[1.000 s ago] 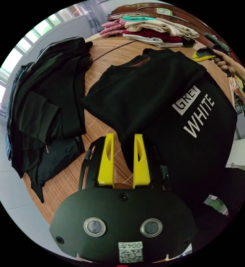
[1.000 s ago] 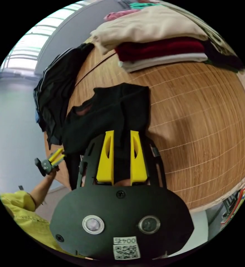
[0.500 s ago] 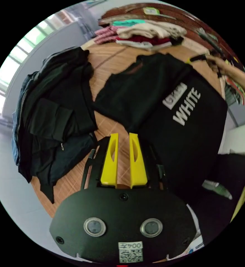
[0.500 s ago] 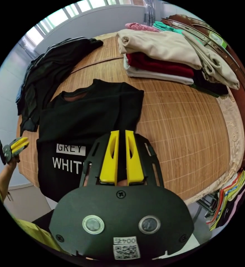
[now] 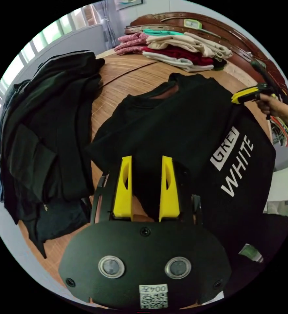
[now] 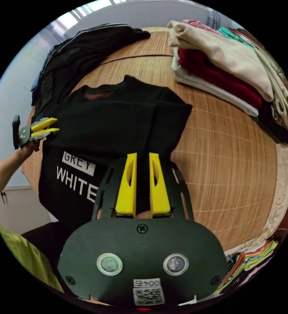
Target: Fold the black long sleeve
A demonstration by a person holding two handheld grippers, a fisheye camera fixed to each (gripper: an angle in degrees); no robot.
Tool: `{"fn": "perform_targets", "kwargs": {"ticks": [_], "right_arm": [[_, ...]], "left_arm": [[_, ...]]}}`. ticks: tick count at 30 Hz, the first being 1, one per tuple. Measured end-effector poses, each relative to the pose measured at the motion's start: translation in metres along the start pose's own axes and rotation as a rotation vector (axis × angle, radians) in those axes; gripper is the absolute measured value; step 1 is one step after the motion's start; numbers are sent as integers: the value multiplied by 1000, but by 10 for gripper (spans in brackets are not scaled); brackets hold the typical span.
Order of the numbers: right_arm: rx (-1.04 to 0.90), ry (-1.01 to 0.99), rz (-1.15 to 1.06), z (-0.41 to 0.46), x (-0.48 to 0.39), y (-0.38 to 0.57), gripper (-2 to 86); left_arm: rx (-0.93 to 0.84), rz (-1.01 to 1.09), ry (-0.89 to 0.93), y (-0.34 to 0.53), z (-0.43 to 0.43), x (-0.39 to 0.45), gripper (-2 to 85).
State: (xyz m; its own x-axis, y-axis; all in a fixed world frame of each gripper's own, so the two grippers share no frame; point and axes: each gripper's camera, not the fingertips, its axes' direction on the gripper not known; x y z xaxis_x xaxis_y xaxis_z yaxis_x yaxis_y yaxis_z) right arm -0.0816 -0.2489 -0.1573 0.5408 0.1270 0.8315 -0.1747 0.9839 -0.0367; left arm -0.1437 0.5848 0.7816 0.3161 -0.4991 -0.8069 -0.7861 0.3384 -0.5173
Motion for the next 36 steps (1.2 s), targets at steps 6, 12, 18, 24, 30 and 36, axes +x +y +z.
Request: {"fn": "perform_targets", "kwargs": {"ticks": [6, 12, 18, 24, 30, 36], "right_arm": [[157, 11, 107, -30, 3, -2, 89], [34, 114, -64, 16, -47, -16, 93], [90, 130, -109, 20, -35, -40, 79], [103, 202, -174, 19, -25, -111, 79], [40, 148, -114, 7, 6, -160, 83], [116, -6, -72, -69, 28, -96, 68]], "left_arm": [[84, -55, -32, -4, -19, -3, 129], [72, -130, -8, 17, 22, 1, 130], [112, -93, -13, 12, 30, -8, 133], [115, -48, -64, -36, 46, -28, 128], [115, -104, -86, -67, 51, -34, 124], [70, -62, -89, -46, 9, -4, 130]]}}
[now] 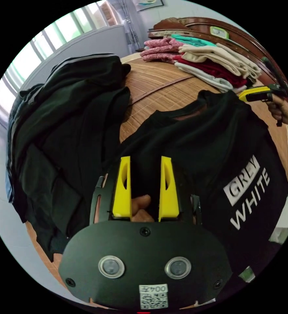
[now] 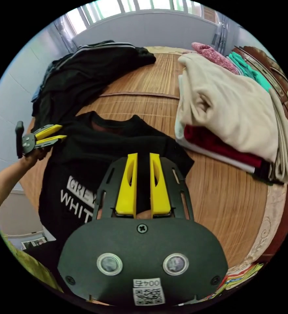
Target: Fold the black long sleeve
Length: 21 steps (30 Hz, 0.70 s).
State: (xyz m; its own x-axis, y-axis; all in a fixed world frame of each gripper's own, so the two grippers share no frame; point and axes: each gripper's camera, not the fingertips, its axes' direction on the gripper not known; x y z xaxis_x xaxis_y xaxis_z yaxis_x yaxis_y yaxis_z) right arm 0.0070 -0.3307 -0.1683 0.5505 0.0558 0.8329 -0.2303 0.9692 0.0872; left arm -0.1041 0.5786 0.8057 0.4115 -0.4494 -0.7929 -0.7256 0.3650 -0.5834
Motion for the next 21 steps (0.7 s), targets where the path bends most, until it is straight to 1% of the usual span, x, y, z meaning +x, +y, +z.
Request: {"fn": "perform_targets", "kwargs": {"ticks": [2, 6, 9, 10, 11, 12, 14, 16, 19, 21], "right_arm": [[17, -27, 40, -29, 10, 46, 65], [-10, -22, 98, -42, 23, 86, 68], [51, -176, 255, -44, 48, 89, 81], [87, -243, 348, -42, 62, 86, 85], [111, -304, 435, -38, 75, 82, 89], [117, -329, 473, -35, 81, 79, 92], [113, -412, 615, -22, 100, 66, 102], [93, -447, 683, -15, 107, 55, 109], [32, -455, 784, -4, 117, 41, 104], [-10, -422, 805, -2, 119, 34, 63]], "left_arm": [[-1, 39, 17, 29, -26, 14, 131], [-34, 61, 3, 67, -53, 38, 127], [-63, 1, 15, 85, -61, 52, 124], [-74, 2, -1, 89, -59, 60, 122], [-79, 15, -45, 90, -58, 69, 119], [-72, 28, -70, 89, -57, 74, 118], [-28, 102, -130, 76, -56, 91, 112], [-9, 162, -151, 59, -51, 101, 110], [-9, 251, -175, 31, -36, 110, 98], [-36, 313, -153, 20, -26, 112, 77]]}}
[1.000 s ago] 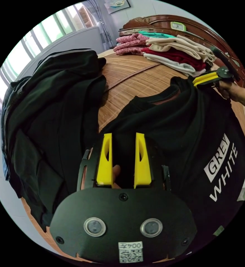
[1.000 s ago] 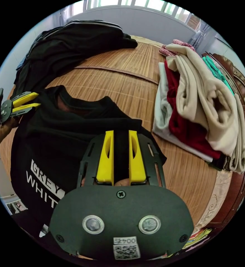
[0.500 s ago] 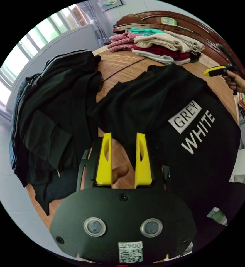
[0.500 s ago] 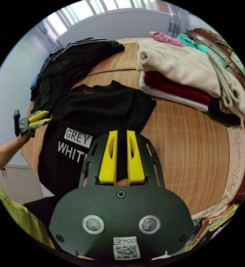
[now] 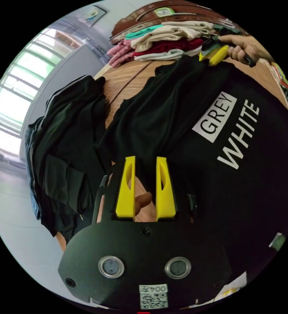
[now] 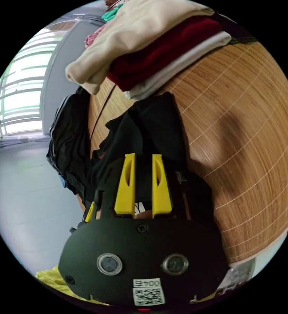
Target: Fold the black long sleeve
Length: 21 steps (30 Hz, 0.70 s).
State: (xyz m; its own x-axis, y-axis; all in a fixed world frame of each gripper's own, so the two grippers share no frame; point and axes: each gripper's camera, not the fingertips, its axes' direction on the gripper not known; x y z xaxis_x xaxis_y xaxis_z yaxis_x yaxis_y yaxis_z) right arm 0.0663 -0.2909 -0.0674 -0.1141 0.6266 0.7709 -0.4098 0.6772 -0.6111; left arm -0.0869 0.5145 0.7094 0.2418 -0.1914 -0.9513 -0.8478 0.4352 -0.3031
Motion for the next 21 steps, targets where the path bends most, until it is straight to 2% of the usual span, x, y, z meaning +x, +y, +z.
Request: {"fn": "perform_targets", "kwargs": {"ticks": [2, 5, 10, 12, 16, 21], "right_arm": [[-6, 59, -89, -14, -21, 1, 47], [8, 129, -211, -44, -40, 16, 44], [-165, 132, -191, -18, 0, 26, 58], [-157, 112, -204, -16, 4, 28, 64], [-45, 128, -285, -45, -11, 43, 78], [-95, 122, -353, -69, -6, 75, 75]], "left_arm": [[8, 107, 17, -7, 2, 1, 48], [18, 137, 68, -3, 2, -13, 36], [-18, 149, 113, 3, 20, -25, 39], [-27, 152, 113, -4, 21, -27, 48], [-64, 103, 86, -16, 19, -38, 95], [-84, -52, 148, -7, 22, -61, 118]]}}
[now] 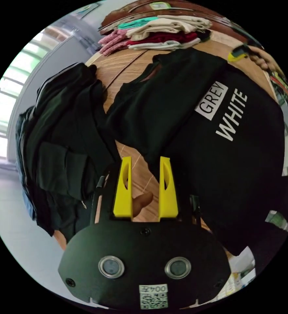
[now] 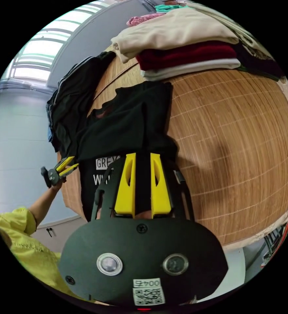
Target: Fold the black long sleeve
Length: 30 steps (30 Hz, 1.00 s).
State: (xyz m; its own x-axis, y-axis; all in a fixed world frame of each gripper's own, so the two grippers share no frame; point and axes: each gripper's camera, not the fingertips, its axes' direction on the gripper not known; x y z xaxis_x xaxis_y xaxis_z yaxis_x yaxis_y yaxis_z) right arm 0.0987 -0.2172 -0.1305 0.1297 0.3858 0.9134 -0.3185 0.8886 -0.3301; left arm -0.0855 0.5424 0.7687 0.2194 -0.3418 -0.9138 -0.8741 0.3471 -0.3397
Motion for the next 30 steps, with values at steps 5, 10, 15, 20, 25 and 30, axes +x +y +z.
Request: {"fn": "perform_targets", "kwargs": {"ticks": [5, 10, 15, 20, 25, 30], "right_arm": [[-28, 20, -66, -45, 6, 84, 51], [-205, 77, -44, -41, 23, 171, 61], [-446, 138, -43, 3, 37, 231, 91], [-552, 192, -69, 52, 42, 246, 111], [-639, 260, -163, 90, 27, 245, 126], [-675, 256, -218, 112, 11, 245, 131]], "left_arm": [[-10, -308, 217, 51, -14, -33, 89], [-155, -369, 499, 122, -5, -10, 81], [-368, -266, 621, 168, 4, 51, 108], [-493, -150, 651, 179, 27, 107, 129], [-507, -209, 626, 173, 48, 114, 146], [-497, -253, 671, 172, 48, 115, 156]]}}
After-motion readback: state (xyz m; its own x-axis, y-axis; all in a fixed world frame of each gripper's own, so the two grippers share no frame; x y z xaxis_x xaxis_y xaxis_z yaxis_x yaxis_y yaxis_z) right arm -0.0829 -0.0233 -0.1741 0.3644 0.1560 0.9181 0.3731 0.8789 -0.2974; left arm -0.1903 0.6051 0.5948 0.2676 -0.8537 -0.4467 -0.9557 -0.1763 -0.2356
